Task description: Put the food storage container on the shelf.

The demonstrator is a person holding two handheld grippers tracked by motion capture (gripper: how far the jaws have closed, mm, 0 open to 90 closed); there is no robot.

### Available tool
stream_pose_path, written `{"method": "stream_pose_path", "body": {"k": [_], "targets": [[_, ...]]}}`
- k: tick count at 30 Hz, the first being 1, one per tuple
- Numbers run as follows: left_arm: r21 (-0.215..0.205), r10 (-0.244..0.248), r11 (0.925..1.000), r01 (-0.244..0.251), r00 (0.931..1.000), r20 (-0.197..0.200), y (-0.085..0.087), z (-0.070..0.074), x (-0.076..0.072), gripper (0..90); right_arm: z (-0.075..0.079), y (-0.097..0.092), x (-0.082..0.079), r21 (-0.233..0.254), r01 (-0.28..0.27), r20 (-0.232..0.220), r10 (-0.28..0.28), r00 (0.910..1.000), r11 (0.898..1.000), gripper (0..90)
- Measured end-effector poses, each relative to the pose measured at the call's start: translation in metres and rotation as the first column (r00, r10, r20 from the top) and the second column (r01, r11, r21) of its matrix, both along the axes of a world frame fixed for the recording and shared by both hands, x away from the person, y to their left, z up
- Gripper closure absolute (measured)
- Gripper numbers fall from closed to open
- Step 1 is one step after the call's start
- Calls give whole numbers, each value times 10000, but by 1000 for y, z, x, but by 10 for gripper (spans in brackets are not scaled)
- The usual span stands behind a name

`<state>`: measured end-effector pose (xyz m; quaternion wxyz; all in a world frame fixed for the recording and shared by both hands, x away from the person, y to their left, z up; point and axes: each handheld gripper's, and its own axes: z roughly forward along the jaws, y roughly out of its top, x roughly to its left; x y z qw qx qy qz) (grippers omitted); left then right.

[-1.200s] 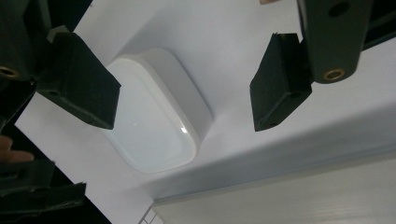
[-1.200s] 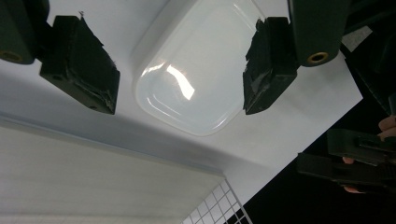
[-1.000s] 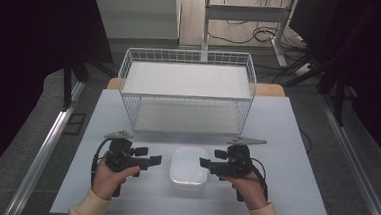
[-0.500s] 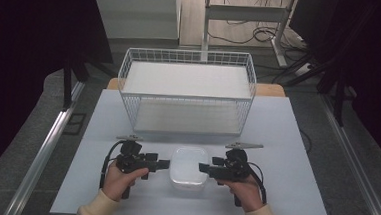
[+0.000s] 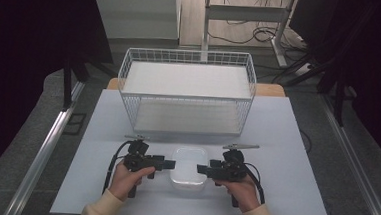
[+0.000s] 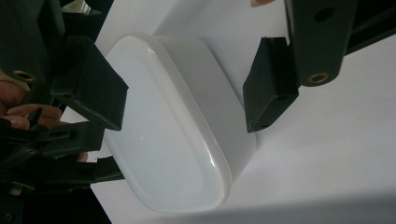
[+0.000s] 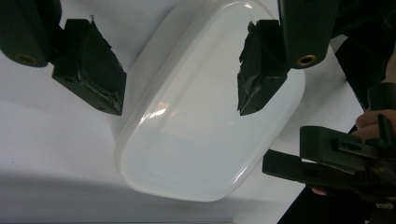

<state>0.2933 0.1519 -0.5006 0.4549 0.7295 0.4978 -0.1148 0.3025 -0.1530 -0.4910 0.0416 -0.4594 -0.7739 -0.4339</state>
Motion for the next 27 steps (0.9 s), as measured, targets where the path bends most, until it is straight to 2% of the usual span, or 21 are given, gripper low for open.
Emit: {"method": "stream_pose_path", "body": {"k": [5,8,10,11,14,15,16,19,20,23,27], "targets": [[-243,-67,9997,58,9994,-346,-2,-5,3,337,-2,1,1,130,16,-150,-14,9999,9999,348],[-312,-291,9991,275,9982,-531,-4,-8,6,387,-3,0,1,215,78,-200,-74,9998,9997,370],[-483,-448,9980,412,9961,-764,-7,-11,7,444,-5,-2,2,465,165,-439,-144,9989,9988,428],[-479,-484,9979,447,9956,-801,-8,-11,6,468,-5,-2,1,426,221,-440,-202,9988,9988,467],[-339,-348,9989,324,9967,-739,-8,-10,5,492,-6,-4,1,515,312,-504,-286,9983,9982,521],[-359,-260,9991,235,9972,-705,-7,-9,4,547,-5,-6,1,695,479,-625,-436,9971,9964,576],[-344,-185,9993,163,9977,-657,-6,-8,3,547,-5,-6,1,695,479,-625,-436,9971,9964,576],[-399,-119,9992,97,9985,-538,-2,-5,1,627,-5,-10,0,951,601,-883,-517,9947,9937,618],[-542,-105,9985,75,9984,-552,-1,-5,0,651,-4,-11,0,1098,654,-1027,-541,9932,9918,641],[-809,-75,9967,26,9982,-602,2,-7,-2,678,-3,-14,-1,1256,615,-1131,-473,9925,9902,668],[-817,-66,9967,28,9989,-460,3,-5,-4,698,-1,-15,-3,1353,565,-1139,-411,9926,9892,689]]}}
